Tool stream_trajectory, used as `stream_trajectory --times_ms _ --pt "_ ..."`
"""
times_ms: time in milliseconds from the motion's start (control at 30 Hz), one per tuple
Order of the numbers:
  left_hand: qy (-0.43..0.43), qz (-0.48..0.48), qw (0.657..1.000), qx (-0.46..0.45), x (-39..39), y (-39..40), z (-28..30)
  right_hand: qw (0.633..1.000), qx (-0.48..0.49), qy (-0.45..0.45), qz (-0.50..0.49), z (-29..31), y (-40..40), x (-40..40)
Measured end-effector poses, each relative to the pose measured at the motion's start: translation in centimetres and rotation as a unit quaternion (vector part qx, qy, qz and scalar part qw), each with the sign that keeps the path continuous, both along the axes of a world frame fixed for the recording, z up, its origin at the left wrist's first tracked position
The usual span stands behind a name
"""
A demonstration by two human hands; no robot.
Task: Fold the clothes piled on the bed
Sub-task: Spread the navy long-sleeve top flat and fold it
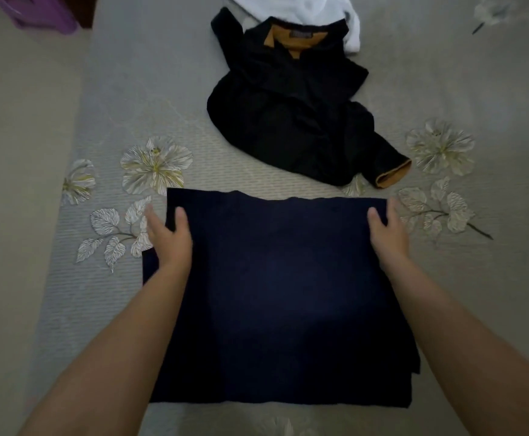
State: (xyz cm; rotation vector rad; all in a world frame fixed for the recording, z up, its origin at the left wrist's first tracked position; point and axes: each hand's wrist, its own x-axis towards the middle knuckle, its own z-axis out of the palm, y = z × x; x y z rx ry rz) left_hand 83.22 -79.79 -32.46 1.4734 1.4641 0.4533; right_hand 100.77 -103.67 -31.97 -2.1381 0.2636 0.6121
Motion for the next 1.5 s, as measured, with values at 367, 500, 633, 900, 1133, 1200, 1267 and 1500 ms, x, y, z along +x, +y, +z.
stream_trajectory --times_ms 367,500,633,900,1133,1200,1267,1500 --pt "0.383 -0.325 0.851 0.152 -7.1 -4.6 -5.7 0.851 -0.327 -0.216 0.35 -7.0 -7.2 -9.6" --pt "0.39 -0.249 0.882 0.093 -10.3 -6.0 -4.4 0.894 -0.325 -0.162 0.262 -5.1 -9.5 -12.8" --pt "0.395 -0.204 0.893 0.064 -14.9 -8.5 -3.4 0.95 -0.272 -0.09 0.124 -4.0 -11.9 -17.8" --pt "0.367 -0.232 0.901 -0.001 -16.2 -8.7 -1.6 0.989 -0.145 -0.028 -0.027 -2.4 -10.8 -17.1" --pt "0.506 -0.369 0.779 0.024 -21.4 -11.5 -0.6 0.95 -0.287 -0.034 0.12 -1.6 -14.3 -18.1" --pt "0.512 -0.368 0.775 0.031 -23.3 -13.3 -0.6 0.939 -0.316 -0.005 0.136 -1.7 -15.8 -19.5" --pt "0.514 -0.365 0.776 0.029 -25.2 -15.1 -0.5 0.935 -0.33 0.019 0.129 -1.5 -17.2 -21.0" --pt "0.503 -0.38 0.775 -0.039 -31.3 -20.7 -0.2 0.94 -0.321 0.033 0.115 -0.8 -23.1 -27.2"
